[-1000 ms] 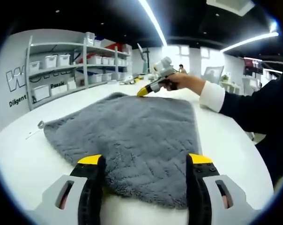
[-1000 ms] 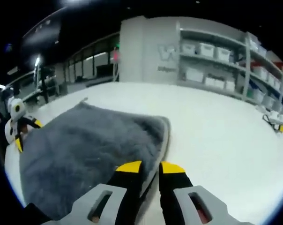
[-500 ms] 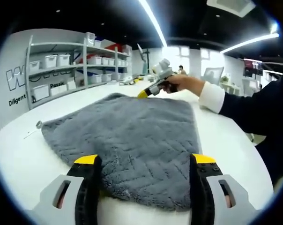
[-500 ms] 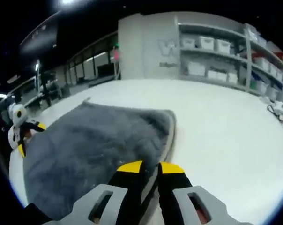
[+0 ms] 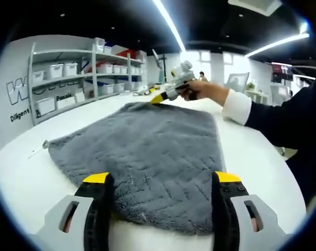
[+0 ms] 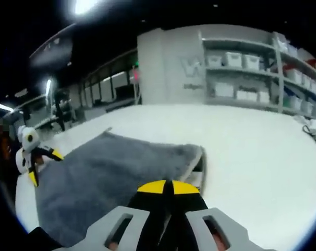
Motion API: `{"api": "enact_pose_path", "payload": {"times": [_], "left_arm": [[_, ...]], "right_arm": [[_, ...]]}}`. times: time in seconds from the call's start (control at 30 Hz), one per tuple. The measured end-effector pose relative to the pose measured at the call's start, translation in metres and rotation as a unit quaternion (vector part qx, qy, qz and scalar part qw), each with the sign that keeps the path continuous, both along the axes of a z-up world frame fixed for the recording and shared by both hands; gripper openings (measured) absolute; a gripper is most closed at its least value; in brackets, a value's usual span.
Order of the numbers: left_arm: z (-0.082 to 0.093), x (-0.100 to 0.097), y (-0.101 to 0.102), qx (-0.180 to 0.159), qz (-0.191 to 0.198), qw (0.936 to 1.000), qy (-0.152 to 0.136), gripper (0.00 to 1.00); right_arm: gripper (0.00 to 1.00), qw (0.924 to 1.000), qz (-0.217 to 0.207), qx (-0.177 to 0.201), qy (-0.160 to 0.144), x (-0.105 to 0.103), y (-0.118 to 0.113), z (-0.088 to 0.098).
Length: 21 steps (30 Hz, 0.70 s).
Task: Open the folded towel by lifting each exposed corner and separating the folded layers until the towel lies flat within the target outline without major curled edges
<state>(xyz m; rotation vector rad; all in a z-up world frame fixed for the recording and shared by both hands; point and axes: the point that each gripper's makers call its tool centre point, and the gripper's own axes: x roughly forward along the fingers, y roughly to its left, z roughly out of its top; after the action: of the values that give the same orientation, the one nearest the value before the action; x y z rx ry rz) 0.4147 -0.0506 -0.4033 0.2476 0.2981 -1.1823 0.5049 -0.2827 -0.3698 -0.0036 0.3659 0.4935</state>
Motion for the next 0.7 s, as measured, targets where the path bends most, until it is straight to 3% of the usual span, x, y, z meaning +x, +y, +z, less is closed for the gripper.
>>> {"api": "enact_pose_path", "payload": {"times": [0.13,0.33,0.5,0.6,0.7], "left_arm": [[0.002,0.0,-0.001,-0.025,-0.001,0.9992,0.03,0.78],[0.01,0.002,0.003,-0.05,0.009,0.9978,0.042,0.78],[0.012,0.005,0.005,-0.069,0.017,0.9956,0.061,0.81],[0.023,0.011,0.007,-0.116,0.027,0.9884,0.094,0.86],[0.037,0.015,0.009,-0.171,0.034,0.975,0.138,0.91]], "right_arm": [[0.0,1.0,-0.003,-0.003,-0.008,0.009,-0.008,0.007],[0.0,0.9993,-0.002,0.031,-0.021,0.025,-0.005,0.018],[0.0,0.9936,-0.001,0.112,-0.016,0.031,0.004,0.028],[0.0,0.9835,0.015,0.18,-0.01,0.029,0.025,0.04],[0.0,0.9757,0.03,0.217,-0.013,0.025,0.036,0.048]]}}
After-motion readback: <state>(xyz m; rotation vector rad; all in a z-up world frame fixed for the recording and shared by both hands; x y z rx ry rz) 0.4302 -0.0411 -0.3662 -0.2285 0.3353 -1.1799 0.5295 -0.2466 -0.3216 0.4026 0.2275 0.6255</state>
